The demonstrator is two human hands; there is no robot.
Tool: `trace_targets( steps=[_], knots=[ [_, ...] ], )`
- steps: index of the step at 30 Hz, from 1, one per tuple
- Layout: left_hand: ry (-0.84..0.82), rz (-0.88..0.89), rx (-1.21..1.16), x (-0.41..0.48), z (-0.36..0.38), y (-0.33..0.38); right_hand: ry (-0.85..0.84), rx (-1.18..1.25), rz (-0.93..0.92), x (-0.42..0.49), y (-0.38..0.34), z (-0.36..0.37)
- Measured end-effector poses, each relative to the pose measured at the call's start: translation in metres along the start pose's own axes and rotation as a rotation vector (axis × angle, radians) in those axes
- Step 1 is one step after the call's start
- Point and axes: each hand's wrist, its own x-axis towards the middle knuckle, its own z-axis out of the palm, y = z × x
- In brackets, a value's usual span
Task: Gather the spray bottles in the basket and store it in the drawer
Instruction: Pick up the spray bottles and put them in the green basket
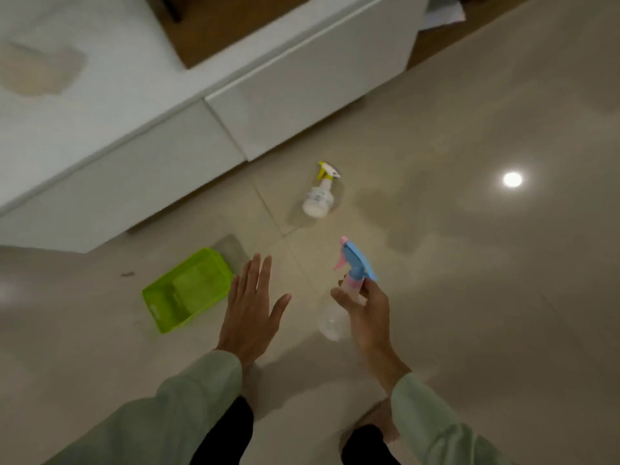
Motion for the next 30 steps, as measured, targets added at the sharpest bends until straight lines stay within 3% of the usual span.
trace_targets(
  steps=[4, 11, 16, 21, 25, 30],
  knots=[
    [0.042, -0.106, -0.032, -0.001, -0.023, -0.082, 0.083, -0.215, -0.107, -0.006, -0.003, 0.104],
    [0.059, -0.226, -0.162, 0.012, -0.044, -0.230, -0.028, -0.269, -0.083, 0.011, 0.016, 0.272],
    [0.060, -0.259, -0.189, 0.038, -0.041, -0.311, -0.106, -0.400, -0.169, 0.040, 0.039, 0.355],
    [0.067, -0.242, -0.201, 0.068, -0.017, -0.361, -0.116, -0.487, -0.263, 0.075, 0.082, 0.413],
    [0.085, -0.264, -0.222, 0.085, 0.005, -0.385, -0.185, -0.640, -0.486, 0.093, 0.117, 0.444],
    [0.059, -0.273, -0.236, 0.091, 0.026, -0.400, -0.208, -0.768, -0.507, 0.104, 0.151, 0.454]
  ],
)
